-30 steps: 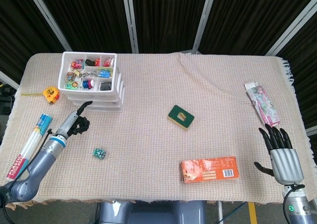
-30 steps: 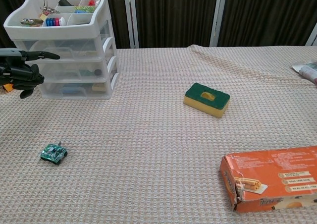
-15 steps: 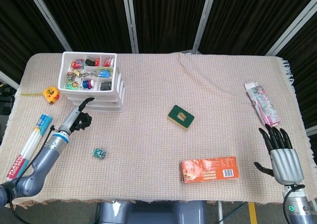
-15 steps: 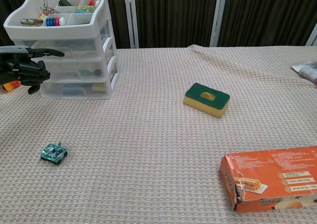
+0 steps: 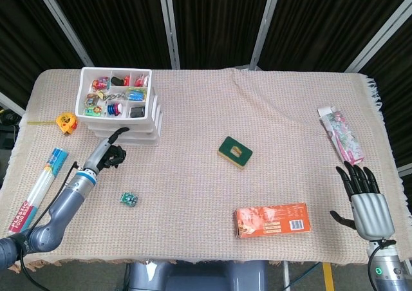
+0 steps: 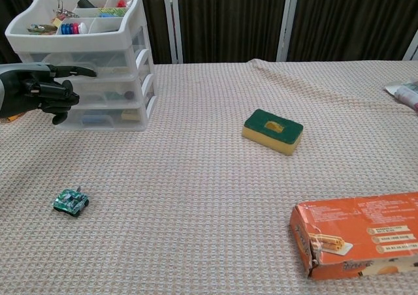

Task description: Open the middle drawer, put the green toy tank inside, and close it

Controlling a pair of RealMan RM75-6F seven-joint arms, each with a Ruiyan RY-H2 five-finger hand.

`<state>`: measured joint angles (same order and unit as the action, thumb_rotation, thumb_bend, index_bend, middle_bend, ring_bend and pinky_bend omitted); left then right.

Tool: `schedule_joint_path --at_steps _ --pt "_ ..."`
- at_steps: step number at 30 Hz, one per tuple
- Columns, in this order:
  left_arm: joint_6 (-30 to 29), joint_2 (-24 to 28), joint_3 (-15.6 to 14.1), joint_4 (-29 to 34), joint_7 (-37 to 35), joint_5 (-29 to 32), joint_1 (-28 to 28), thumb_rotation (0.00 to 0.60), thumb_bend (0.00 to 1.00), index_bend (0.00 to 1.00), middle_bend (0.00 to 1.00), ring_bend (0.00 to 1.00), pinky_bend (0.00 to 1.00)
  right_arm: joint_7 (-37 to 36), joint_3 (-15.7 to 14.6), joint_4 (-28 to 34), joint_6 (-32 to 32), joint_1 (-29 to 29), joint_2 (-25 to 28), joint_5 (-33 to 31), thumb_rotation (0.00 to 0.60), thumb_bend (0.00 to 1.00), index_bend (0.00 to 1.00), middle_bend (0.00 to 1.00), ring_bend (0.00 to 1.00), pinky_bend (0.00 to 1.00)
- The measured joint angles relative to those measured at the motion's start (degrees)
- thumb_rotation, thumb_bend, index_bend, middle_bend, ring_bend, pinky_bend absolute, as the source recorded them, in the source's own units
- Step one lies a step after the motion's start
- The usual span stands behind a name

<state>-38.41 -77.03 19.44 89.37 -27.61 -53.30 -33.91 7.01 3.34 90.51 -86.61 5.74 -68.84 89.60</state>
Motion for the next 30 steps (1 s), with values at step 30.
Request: schedule_joint_path --at_steps 30 --pt "-1.4 0.1 -1.3 3.1 -3.6 -5.5 2.1 0.600 1.00 0.00 0.91 0.88 0.71 0.2 0.0 0.0 -0.2 0.0 0.0 0.1 0.600 0.00 0.08 0.00 0.00 0.00"
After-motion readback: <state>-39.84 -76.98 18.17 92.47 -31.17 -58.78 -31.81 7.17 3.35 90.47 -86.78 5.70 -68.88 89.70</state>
